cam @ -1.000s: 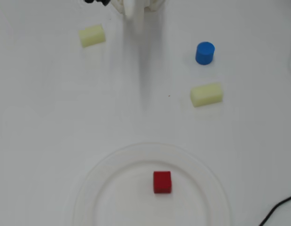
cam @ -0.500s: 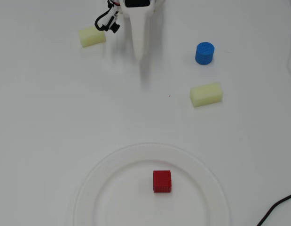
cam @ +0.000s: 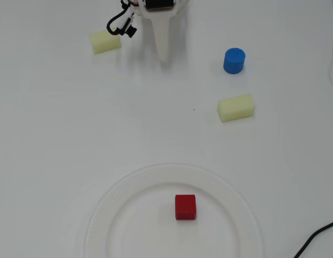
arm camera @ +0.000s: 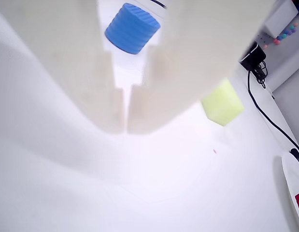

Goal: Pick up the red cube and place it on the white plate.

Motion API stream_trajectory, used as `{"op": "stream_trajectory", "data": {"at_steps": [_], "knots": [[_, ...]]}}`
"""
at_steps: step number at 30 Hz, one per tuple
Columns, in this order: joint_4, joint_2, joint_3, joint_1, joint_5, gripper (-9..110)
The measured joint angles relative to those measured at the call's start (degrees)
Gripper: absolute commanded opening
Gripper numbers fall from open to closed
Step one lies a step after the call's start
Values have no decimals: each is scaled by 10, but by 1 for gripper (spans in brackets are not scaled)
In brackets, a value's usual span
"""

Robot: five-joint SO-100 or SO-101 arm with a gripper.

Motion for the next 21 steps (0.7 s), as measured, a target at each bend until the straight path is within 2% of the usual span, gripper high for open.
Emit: {"op": "stream_trajectory", "data": {"at_steps": [4, 21], "knots": [[0, 0, 1, 8, 9, 10], [0, 0, 1, 8, 10, 10]]}}
